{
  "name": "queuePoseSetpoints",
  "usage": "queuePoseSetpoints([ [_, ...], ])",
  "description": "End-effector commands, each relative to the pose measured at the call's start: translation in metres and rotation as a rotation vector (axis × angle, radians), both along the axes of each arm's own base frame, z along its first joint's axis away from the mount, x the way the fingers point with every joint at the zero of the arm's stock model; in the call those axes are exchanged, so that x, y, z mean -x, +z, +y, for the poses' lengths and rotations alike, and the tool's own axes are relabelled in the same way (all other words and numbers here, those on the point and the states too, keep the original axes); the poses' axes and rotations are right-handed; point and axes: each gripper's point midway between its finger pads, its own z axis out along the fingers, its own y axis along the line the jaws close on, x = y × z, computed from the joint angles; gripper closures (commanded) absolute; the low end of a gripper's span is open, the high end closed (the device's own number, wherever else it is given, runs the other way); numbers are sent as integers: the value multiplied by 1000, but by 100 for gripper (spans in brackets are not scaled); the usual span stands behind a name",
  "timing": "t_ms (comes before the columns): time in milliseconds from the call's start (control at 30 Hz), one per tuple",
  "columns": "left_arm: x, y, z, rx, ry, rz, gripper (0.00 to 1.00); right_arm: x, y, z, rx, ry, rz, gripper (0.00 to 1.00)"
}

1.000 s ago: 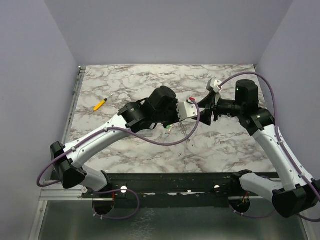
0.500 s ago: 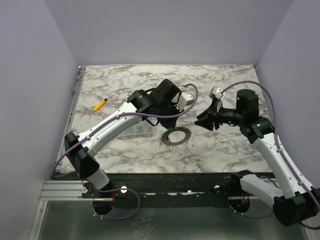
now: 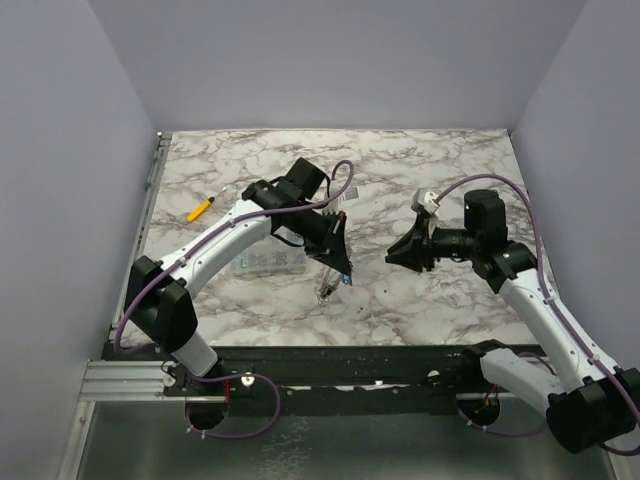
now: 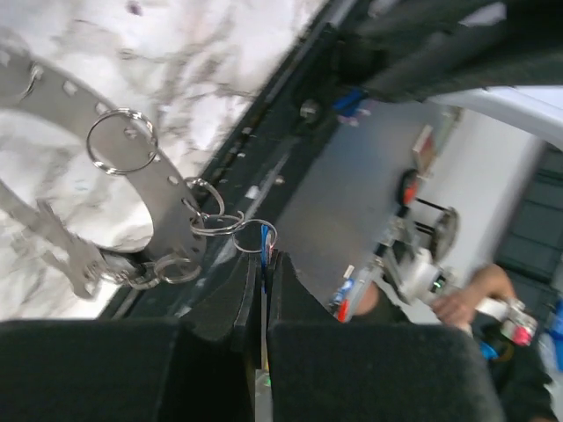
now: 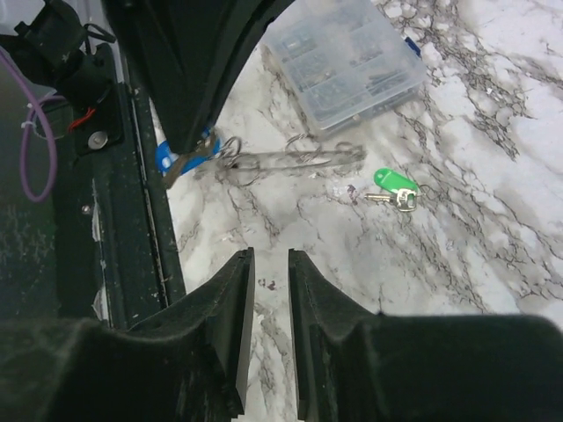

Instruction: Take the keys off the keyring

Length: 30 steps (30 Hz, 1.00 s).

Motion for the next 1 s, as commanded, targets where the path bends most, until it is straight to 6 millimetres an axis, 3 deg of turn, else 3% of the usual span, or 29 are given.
queuePoseSetpoints([
  [0, 30, 31, -15, 218, -119, 165, 100, -13, 0, 8, -10, 49, -101, 71],
  [133, 33, 41, -18, 283, -151, 245, 100, -20, -3, 13, -21, 71, -146, 72],
  [267, 36, 45, -17, 307, -168, 275, 100, -8, -4, 20, -60, 136, -143, 72],
  [433, 41, 43, -15, 318, -186, 315, 100, 5, -4, 23, -72, 190, -128, 64],
  [733, 34, 36, -19, 306, -169, 363, 100, -6, 23, 24, -45, 149, -156, 58],
  [867, 25, 35, -19, 314, -154, 365, 100, -1, 15, 22, -25, 158, -153, 57],
  [967, 21, 38, -20, 321, -150, 357, 100, 8, 4, 22, -48, 165, -101, 45],
])
